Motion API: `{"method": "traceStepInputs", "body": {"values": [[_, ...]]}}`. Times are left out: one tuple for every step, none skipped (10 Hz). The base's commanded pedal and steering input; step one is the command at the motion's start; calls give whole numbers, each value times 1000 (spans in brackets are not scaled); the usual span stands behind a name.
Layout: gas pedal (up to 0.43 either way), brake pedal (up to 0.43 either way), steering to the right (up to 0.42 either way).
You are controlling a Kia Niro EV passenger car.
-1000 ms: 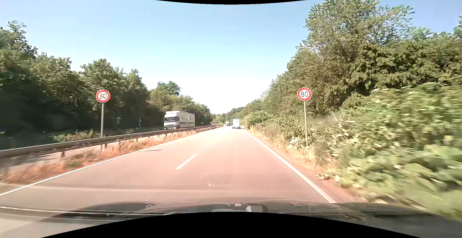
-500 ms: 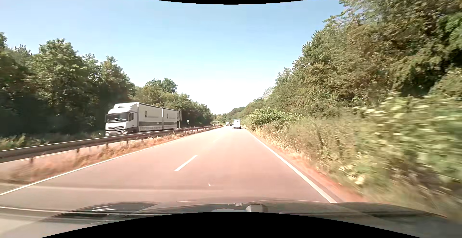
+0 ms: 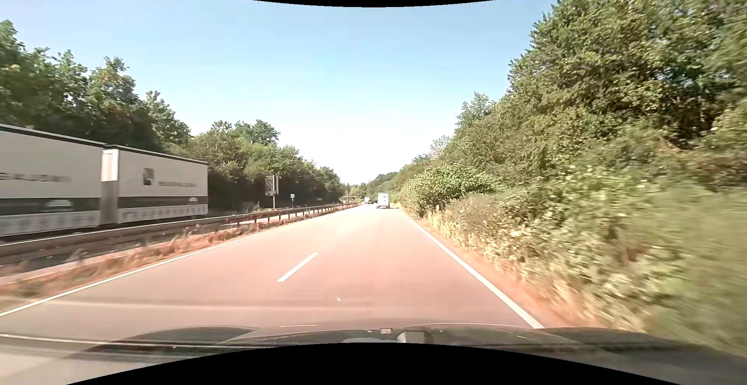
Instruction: Follow the waypoints while adhering to traffic rules and regulations
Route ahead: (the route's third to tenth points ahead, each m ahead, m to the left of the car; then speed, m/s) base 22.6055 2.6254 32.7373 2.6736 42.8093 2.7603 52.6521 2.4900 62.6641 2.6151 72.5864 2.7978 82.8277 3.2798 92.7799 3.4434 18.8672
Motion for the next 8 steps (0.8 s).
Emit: {"method": "traceStepInputs", "body": {"values": [[228,0,-3],[228,0,-3],[228,0,-2],[228,0,-2],[228,0,-1],[228,0,-1],[228,0,-1],[228,0,-1]]}}
